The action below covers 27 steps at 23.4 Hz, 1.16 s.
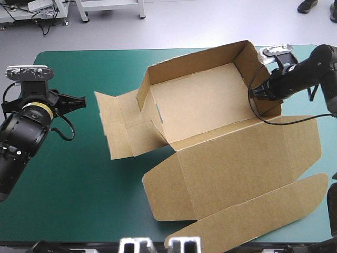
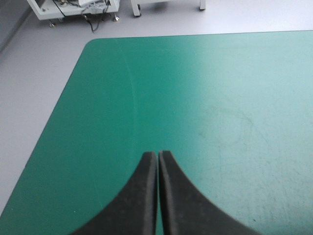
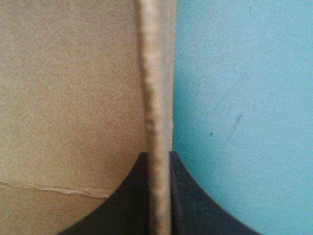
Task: Fold the box
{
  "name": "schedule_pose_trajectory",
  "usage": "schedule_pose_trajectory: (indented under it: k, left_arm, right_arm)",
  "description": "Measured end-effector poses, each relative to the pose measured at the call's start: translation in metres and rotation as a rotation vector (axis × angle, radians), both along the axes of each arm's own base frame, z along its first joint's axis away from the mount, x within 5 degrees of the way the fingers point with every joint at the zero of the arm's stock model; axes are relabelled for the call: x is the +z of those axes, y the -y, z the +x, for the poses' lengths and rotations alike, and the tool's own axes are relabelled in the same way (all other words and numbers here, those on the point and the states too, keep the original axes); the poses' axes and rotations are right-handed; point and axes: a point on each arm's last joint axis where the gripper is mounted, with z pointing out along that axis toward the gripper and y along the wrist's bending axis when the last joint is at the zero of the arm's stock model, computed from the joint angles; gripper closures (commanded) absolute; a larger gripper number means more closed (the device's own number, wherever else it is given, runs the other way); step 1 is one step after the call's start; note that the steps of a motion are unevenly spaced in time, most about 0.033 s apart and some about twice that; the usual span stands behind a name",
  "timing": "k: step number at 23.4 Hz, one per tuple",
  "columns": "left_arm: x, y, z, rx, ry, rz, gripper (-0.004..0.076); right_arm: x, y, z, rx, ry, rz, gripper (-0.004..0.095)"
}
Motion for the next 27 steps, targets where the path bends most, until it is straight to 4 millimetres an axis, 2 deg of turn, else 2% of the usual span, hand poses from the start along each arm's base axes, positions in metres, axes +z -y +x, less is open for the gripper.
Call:
schedule_pose_trajectory:
  k: [4,10,11,15,18,21,23,26,27]
  left_arm:
    - [-0.015,-0.011,0.015,-0.042,-0.104,-0.054,0.0724]
    - [-0.053,-0.015,0.053,-0.165,-0.279,-0.173,0.0724]
    - [-0.065,-0.014,0.066,-0.216,-0.314,-0.207,0.0724]
    - [-0.09,0.004,0.085,-0.414,-0.39,-0.316,0.0724]
    - [-0.084,0.026,0.082,-0.664,-0.36,-0.451,0.0724]
    - [-0.077,0.037,0.075,-0.802,-0.342,-0.541,0.0705]
    - [-0.069,0.044,0.07,-0.902,-0.316,-0.612,0.0648]
    - [-0.062,0.049,0.068,-0.968,-0.269,-0.673,0.0532]
    - [-0.061,0.049,0.068,-0.978,-0.258,-0.68,0.0516]
  right_arm:
    - [0.009,0.007,-0.008,-0.007,0.033,0.039,0.0928]
    - [0.015,0.004,-0.012,0.023,0.059,0.082,0.0928]
    - [0.015,0.004,-0.012,0.028,0.061,0.084,0.0928]
    - [0.016,0.002,-0.012,0.039,0.067,0.101,0.0928]
    - [0.017,0.001,-0.011,0.04,0.076,0.112,0.0928]
    - [0.018,0.002,-0.01,0.032,0.093,0.112,0.0927]
    - [0.019,0.001,-0.009,0.025,0.106,0.109,0.0926]
    - [0.017,-0.001,-0.006,-0.005,0.114,0.054,0.0927]
    - [0.015,-0.004,-0.004,-0.005,0.118,0.039,0.0927]
